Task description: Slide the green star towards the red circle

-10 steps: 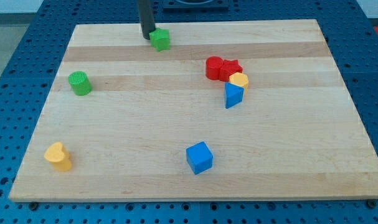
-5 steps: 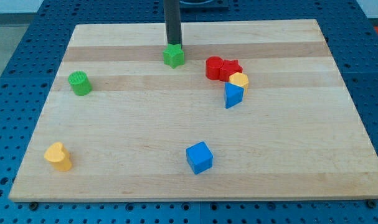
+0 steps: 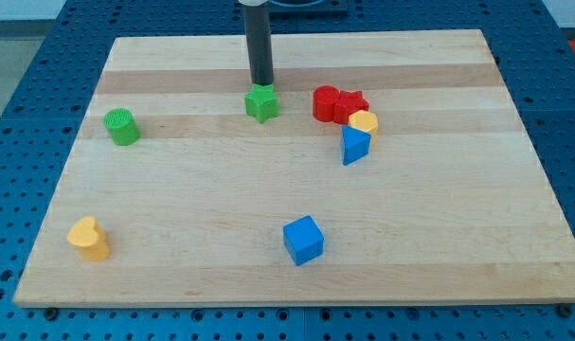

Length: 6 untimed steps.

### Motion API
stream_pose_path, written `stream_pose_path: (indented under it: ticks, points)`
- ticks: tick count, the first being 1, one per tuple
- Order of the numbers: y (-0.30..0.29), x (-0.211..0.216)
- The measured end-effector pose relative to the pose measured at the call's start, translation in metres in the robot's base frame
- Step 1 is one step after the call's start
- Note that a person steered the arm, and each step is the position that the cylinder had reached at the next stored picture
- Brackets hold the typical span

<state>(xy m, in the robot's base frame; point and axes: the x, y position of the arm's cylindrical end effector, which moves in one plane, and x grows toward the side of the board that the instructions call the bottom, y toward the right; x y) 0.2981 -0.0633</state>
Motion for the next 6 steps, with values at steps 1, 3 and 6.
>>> stream_pose_path:
  ticks: [1,3,6]
  points:
    - [-0.019,0.002]
    - [-0.036,0.038]
    - [-0.002,0.05]
